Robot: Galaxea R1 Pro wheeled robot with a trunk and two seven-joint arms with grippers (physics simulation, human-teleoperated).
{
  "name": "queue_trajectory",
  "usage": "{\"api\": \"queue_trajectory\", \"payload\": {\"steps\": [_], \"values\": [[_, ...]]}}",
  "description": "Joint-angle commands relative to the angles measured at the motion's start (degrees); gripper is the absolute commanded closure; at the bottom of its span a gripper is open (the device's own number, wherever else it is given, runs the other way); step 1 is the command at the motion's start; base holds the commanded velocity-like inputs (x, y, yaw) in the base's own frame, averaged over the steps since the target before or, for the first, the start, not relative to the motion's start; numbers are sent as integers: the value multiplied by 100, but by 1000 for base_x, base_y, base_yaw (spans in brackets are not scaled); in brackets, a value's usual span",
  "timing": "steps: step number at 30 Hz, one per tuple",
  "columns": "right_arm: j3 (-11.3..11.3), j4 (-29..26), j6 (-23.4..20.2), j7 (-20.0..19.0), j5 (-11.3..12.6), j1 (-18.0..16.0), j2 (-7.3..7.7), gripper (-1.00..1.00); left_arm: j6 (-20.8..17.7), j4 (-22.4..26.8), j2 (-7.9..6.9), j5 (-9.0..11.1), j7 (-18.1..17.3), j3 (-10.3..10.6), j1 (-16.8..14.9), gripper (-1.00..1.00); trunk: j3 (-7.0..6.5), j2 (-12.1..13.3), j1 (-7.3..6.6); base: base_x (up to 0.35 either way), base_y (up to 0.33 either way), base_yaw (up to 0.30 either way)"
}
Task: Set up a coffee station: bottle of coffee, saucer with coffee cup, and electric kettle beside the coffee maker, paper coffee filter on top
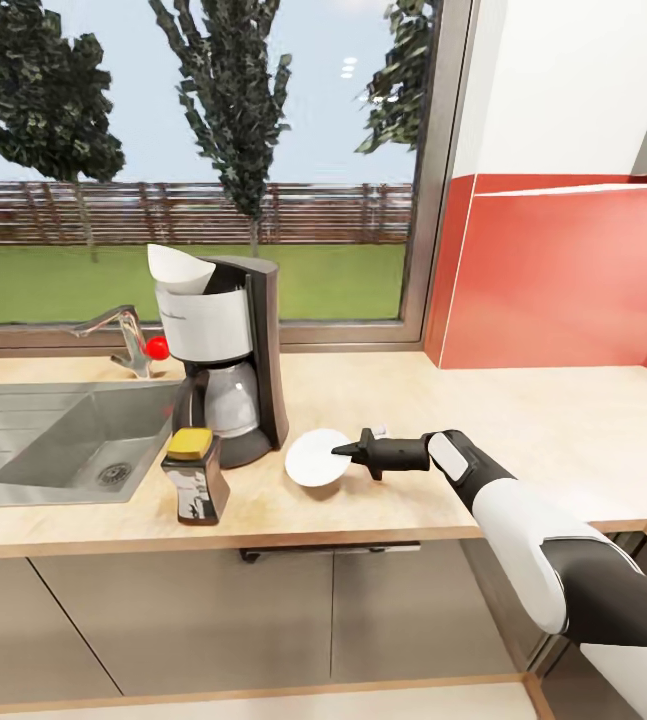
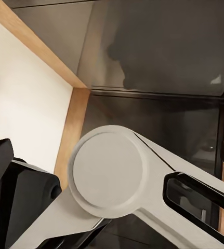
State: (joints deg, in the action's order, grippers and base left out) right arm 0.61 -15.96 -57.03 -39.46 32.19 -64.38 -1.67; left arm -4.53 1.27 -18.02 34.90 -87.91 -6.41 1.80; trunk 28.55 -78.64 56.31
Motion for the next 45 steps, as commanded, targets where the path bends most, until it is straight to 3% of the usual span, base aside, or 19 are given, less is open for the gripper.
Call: {"api": "queue_trajectory", "payload": {"steps": [1, 5, 21, 45], "values": [[-1, 2, -19, -35, -2, -4, 0, 100, -48, 13, 0, -44, -16, -45, 5, -100, 5, -3, 0, 0, 0, 0], [-3, 5, -19, -35, -2, -4, 0, 100, -48, 13, 0, -44, -16, -45, 5, -100, 5, -3, 0, 0, 0, 0], [0, 5, -19, -26, -2, -4, 0, 100, -48, 13, 0, -44, -16, -45, 5, -100, 202, -444, 242, 0, 0, 0], [1, 5, -19, -17, -2, -4, -6, 100, -48, 13, 0, -44, -20, -45, 5, -100, 292, -645, 352, 0, 0, 0]]}}
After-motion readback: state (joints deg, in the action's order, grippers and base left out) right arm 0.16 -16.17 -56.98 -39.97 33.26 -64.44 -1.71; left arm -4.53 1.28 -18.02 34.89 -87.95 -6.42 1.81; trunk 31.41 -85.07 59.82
